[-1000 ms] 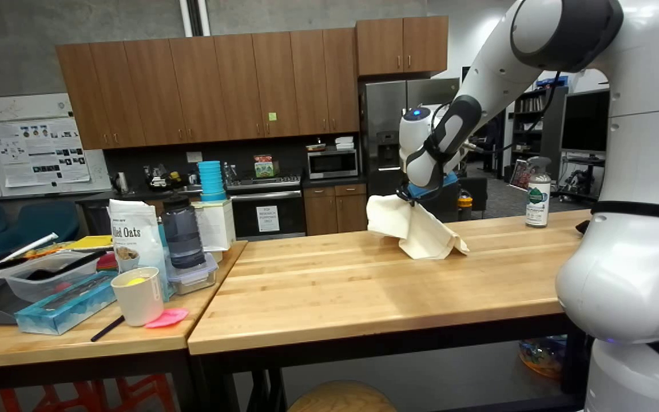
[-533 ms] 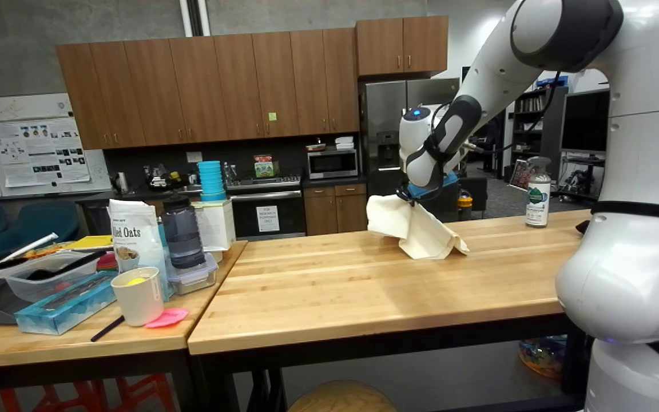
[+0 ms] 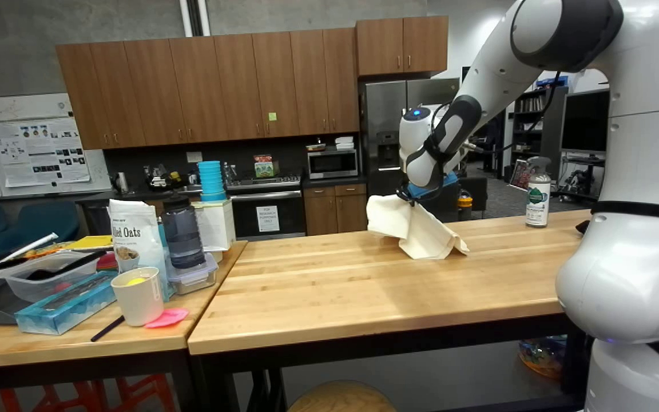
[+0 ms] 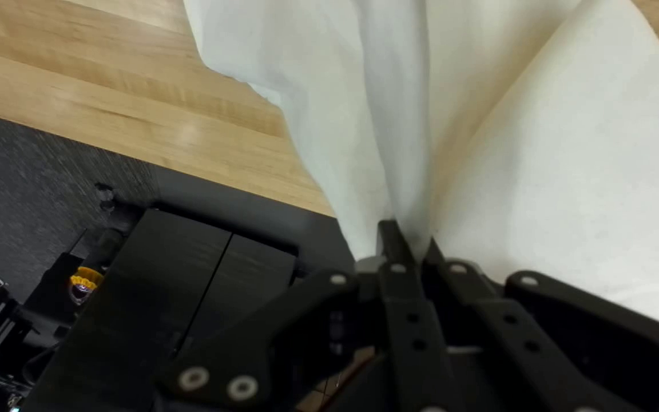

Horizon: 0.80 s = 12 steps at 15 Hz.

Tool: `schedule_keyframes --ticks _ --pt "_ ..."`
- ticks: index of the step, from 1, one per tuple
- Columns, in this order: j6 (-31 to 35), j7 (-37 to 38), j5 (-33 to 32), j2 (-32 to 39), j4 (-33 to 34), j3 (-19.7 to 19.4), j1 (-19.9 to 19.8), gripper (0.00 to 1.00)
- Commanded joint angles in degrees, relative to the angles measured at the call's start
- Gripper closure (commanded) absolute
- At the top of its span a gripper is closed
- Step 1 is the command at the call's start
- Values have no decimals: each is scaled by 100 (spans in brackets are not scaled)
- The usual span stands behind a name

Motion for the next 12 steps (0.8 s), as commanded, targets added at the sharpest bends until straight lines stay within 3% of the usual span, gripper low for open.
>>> schedule_keyframes --ticks 1,3,6,10,12 --pt "0 0 0 0 0 0 0 95" --pt "18 -345 503 52 -69 53 -30 99" --pt "-61 -1460 2063 245 -135 221 -88 99" --pt "-408 -2521 4137 553 -85 1594 -1084 99" --pt "-974 -3107 5192 608 154 1967 -1465 99"
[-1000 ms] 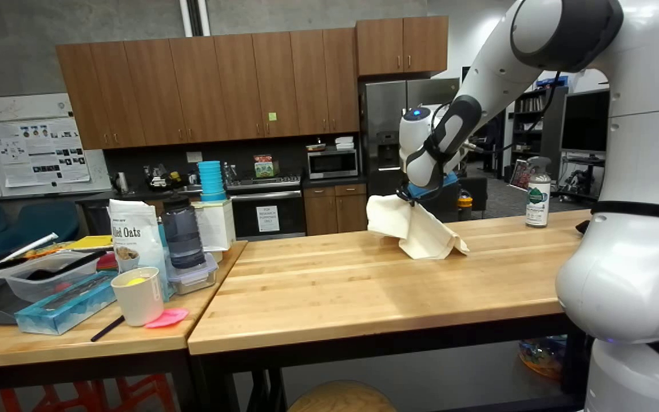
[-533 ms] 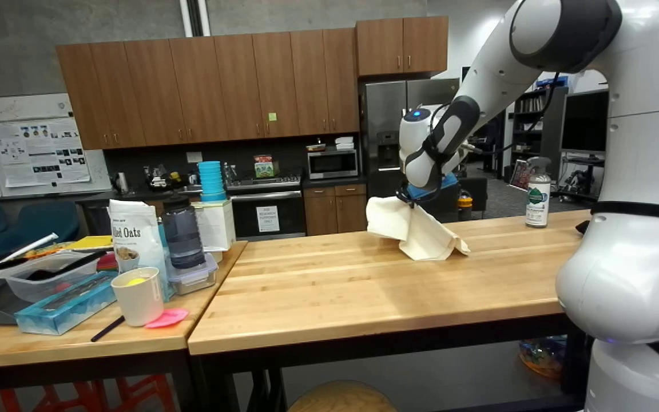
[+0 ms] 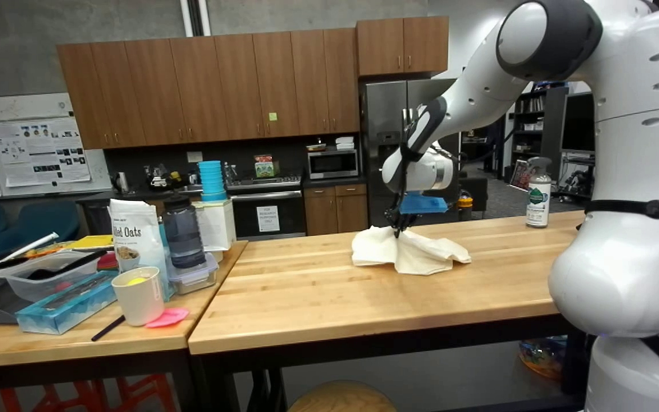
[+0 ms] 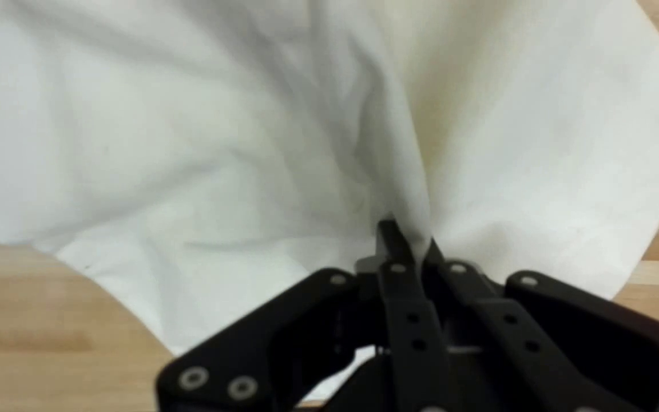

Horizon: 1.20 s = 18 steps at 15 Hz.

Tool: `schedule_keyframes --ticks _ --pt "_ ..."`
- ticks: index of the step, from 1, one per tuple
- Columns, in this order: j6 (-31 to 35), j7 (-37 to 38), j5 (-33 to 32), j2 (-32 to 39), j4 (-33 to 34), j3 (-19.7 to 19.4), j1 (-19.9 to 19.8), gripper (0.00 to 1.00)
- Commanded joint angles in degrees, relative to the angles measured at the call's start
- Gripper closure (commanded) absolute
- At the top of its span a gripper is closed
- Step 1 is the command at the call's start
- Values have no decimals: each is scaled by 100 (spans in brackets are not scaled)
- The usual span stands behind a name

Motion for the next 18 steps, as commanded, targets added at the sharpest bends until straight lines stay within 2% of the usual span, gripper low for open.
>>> schedule_keyframes --ticks 1,2,7,10,13,18 --pt "-982 -983 1646 37 403 504 -603 99" --pt "-1431 -1159 2109 -14 559 93 -296 99" --pt "-3300 -773 2694 49 1324 -645 -291 99" --pt "-4166 -566 3187 94 1587 -1019 -349 99" --pt "-4483 -298 3576 23 1575 -1352 -367 99" --pt "-4264 -157 4409 -126 1232 -1676 -370 99"
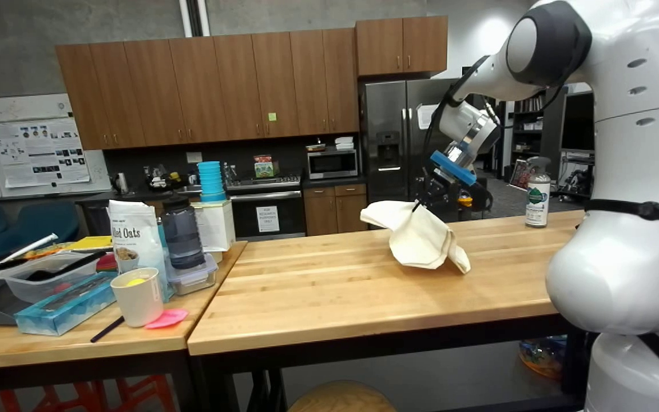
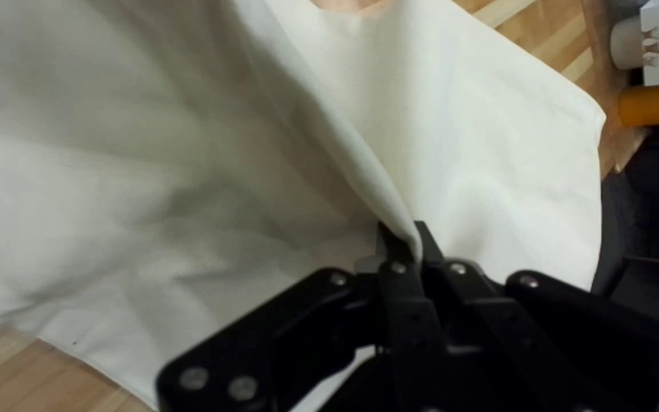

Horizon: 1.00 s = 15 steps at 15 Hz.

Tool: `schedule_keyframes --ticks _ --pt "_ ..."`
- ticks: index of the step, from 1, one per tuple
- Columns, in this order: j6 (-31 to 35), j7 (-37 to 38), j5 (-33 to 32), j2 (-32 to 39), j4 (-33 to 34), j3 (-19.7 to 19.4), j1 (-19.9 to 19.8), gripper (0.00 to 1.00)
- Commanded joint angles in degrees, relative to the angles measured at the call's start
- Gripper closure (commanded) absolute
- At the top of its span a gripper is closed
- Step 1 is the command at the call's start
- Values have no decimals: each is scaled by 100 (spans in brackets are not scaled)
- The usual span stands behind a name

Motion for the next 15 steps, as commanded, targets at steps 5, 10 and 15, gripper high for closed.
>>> schedule_keyframes --ticks 5,10,15 --pt "-471 -266 989 -97 -544 -291 -70 99" --pt "-1011 -538 1062 -146 -1276 -334 30 99" --pt "-814 -1100 1720 -15 -2153 9 448 99"
